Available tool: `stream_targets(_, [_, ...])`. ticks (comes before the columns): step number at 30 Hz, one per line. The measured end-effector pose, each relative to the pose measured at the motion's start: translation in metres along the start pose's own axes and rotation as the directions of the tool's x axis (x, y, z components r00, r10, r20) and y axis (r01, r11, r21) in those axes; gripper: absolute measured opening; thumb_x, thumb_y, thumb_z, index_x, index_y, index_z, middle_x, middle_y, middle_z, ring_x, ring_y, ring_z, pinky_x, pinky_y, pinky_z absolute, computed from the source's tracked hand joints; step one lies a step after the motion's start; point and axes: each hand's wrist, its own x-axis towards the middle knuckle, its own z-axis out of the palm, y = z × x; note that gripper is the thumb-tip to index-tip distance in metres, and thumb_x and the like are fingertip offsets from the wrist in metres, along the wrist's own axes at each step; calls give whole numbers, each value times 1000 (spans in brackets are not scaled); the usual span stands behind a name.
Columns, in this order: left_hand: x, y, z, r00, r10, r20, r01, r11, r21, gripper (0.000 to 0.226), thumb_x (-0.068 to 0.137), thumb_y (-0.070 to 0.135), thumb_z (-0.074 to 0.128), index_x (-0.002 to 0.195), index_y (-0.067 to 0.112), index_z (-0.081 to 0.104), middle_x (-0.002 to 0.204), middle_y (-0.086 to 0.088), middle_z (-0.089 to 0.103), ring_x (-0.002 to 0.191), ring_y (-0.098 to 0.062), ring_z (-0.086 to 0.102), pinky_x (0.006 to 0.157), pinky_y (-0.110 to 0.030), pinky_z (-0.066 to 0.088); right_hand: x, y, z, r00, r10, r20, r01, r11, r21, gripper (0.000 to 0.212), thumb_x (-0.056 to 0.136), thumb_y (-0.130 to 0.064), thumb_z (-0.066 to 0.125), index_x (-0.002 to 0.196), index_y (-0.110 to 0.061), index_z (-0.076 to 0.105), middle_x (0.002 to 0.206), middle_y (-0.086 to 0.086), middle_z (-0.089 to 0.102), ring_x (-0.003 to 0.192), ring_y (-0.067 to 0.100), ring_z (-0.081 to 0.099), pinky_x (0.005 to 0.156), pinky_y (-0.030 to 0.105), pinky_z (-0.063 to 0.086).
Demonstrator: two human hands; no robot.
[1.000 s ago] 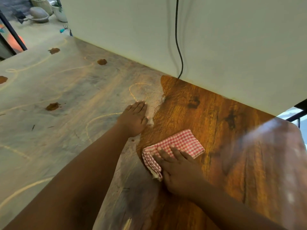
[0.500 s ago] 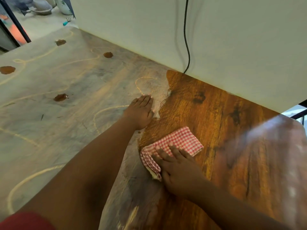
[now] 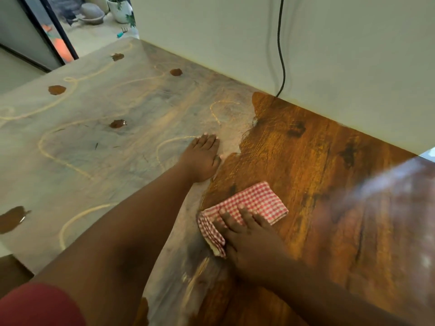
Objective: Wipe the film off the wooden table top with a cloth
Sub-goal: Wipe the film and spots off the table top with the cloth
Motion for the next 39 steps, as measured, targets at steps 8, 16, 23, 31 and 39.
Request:
stream_targets(8, [-39, 7, 4, 996, -91, -17, 91, 996, -22, 61, 103, 41, 19, 153, 10, 4, 161, -10, 1, 147, -23, -3, 118, -36, -3, 22, 8, -23, 979, 204, -23, -205, 978, -48, 60, 97, -48, 19, 151, -31, -2, 161, -1, 4, 144, 39, 6, 109, 52, 16])
stream_targets(16, [-58, -6, 6, 988, -153, -16, 154, 988, 9, 61, 102, 43, 15, 153, 11, 3, 161, -8, -4, 147, -22, -8, 117, -35, -5, -32, -50, 19, 995, -83, -46, 83, 996, -13, 59, 89, -52, 3, 148, -43, 1, 159, -6, 6, 145, 33, -1, 112, 50, 1])
stream_targets(23, [-86, -1, 6, 991, -128, 23, 127, 991, 29, 62, 102, 45, 16, 153, 12, 1, 161, -7, -3, 147, -21, -6, 116, -34, -6, -18, -33, 4, 992, 119, -40, -119, 993, -4, 55, 97, -48, 13, 149, -40, -4, 160, -5, 4, 145, 33, 3, 111, 51, 10])
stream_targets(31, [-110, -9, 10, 991, -127, 42, 125, 991, 45, 61, 101, 45, 12, 153, 14, -2, 161, -6, -4, 147, -20, -5, 117, -34, -6, -23, -101, 29, 998, 2, -68, -1, 1000, 6, 55, 95, -53, 9, 148, -41, -3, 160, -3, 4, 144, 35, -5, 111, 52, -7])
stream_targets(39, [-113, -16, 13, 998, -68, 8, 69, 998, -11, 61, 102, 41, 16, 153, 10, 2, 161, -9, -1, 147, -24, -3, 118, -37, -1, -29, -98, 20, 982, 175, -65, -172, 984, 52, 55, 95, -52, 9, 148, -43, -3, 160, -6, 6, 145, 30, 1, 112, 50, 4])
